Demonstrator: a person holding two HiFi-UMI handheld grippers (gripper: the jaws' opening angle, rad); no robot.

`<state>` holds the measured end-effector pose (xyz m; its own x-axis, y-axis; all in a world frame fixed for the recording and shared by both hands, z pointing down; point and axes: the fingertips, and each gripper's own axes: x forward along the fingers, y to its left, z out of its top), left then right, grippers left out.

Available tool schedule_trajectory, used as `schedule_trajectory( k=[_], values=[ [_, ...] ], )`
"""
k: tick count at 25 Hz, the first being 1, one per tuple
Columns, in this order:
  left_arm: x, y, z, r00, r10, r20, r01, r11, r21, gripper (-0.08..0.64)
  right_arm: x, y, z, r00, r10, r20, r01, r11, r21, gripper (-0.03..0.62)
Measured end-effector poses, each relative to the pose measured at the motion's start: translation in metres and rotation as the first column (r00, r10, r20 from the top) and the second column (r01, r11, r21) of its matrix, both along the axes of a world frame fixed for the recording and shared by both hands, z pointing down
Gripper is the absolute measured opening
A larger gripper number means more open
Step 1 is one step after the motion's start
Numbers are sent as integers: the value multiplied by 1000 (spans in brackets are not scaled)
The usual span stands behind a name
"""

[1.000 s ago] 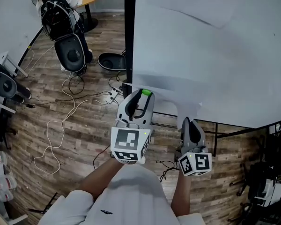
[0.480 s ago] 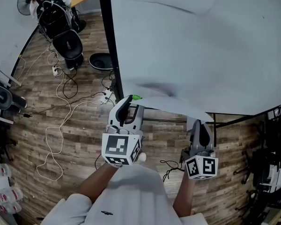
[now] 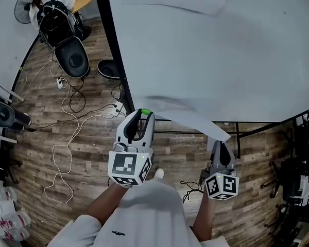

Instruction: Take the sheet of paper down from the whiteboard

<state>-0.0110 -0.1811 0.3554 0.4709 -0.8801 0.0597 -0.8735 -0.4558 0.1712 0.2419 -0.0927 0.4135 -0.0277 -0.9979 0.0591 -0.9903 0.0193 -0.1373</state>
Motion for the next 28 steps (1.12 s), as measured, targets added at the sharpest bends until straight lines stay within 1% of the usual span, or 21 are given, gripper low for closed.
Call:
schedule_trajectory(
  k=[3, 7, 13, 17, 23, 28],
  values=[
    [0, 1, 5, 1000, 4, 3, -4, 1000, -5, 126, 6, 3, 8, 1000, 20, 3, -20, 1000, -15, 9],
    [3, 0, 5, 1000, 8, 2, -8, 1000, -8, 126, 11, 3, 5, 999, 32, -11, -33, 999, -6, 11],
    [1, 2, 8, 1000, 16, -5, -16, 1000, -20, 126, 9, 3, -4, 999, 45, -25, -45, 999, 17, 11],
    [0, 4, 11, 1000, 26, -7, -27, 999, -29, 126, 4, 5, -12, 999, 41, -28, -40, 999, 35, 11],
    [2, 10, 10, 999, 49, -10, -49, 998, -28, 126, -4, 11, -24, 998, 30, -61, -26, 998, 58, 11],
    [4, 10, 12, 998, 66, -15, -67, 997, -30, 126, -10, 10, -26, 995, 22, -93, -17, 999, 51, 11]
  ],
)
